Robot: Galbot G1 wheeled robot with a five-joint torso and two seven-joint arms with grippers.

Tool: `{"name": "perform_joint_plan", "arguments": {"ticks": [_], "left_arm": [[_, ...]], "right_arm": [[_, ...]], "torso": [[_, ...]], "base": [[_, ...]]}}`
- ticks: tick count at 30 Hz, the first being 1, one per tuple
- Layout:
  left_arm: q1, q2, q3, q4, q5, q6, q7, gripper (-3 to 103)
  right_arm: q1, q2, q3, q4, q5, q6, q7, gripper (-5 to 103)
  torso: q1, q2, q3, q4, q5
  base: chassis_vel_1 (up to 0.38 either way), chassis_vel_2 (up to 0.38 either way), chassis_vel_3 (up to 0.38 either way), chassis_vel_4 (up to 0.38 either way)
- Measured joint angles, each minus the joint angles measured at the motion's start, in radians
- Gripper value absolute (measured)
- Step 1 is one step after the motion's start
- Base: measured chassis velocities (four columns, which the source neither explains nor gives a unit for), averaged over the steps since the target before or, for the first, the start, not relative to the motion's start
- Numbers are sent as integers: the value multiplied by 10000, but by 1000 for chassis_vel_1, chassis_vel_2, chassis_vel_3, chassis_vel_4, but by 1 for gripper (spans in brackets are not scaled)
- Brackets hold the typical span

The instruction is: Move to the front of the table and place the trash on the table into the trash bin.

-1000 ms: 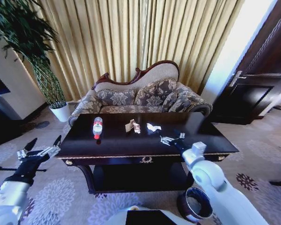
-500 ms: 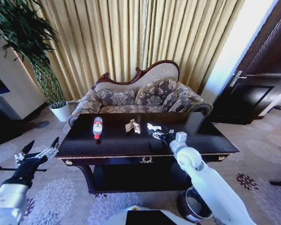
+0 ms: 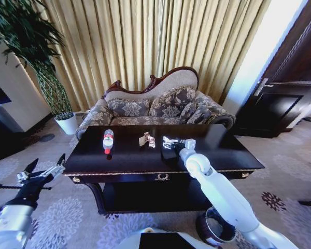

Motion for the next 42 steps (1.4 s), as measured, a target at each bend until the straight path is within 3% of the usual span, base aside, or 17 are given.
{"name": "perform_joint_plan", "arguments": {"ticks": [7, 16, 17, 20, 23, 25, 28, 29, 31, 33, 42], "left_arm": [[-3, -15, -37, 0, -126, -55, 49, 100], [-41, 13, -180, 0, -311, -73, 78, 100], [-41, 13, -180, 0, -311, -73, 78, 100], [-53, 16, -181, 0, -319, -84, 79, 100], [-53, 16, -183, 0, -321, -87, 79, 100], [-52, 25, -184, 0, -326, -93, 78, 100], [-53, 51, -189, 0, -331, -96, 77, 100], [-65, 76, -189, 0, -337, -97, 73, 100], [-75, 80, -189, 0, -338, -96, 72, 100], [-101, 86, -179, 0, -341, -93, 64, 100], [-128, 94, -133, 0, -343, -68, 50, 100]], "right_arm": [[77, 156, 1, -445, -30, 35, 2, 100], [111, 140, 47, -538, -57, 78, 26, 62], [111, 140, 47, -538, -57, 78, 26, 62], [48, 156, 67, -536, -120, 97, 27, 46], [9, 178, 68, -540, -188, 122, 27, 41], [-43, 221, 69, -566, -268, 216, 23, 30], [-65, 236, 69, -570, -302, 258, 20, 25], [-88, 243, 71, -571, -314, 271, 17, 14], [-97, 243, 78, -571, -319, 275, 16, 14], [-128, 240, 110, -571, -323, 288, 14, 3], [-208, 233, 217, -506, -328, 358, 1, 0]], "torso": [[0, 0, 0, 0, 1], [0, 0, 0, 0, 1], [0, 0, 0, 0, 1], [0, 0, 0, 0, 0], [0, 0, -1, 0, 0], [0, 1, 0, 0, 1], [0, 0, 0, 0, 1], [0, 0, 0, 0, 1], [0, 0, 0, 0, 0], [0, 0, 0, 0, 0], [0, 0, 0, 0, 1]], "base": [[0, 0, 0, 0], [0, 0, 0, 0], [0, 0, 0, 0], [0, 0, 0, 0], [0, 0, 0, 0], [0, 0, 0, 0], [0, 0, 0, 0], [0, 0, 0, 0], [0, 0, 0, 0], [0, 0, 0, 0], [0, 0, 0, 0]]}}
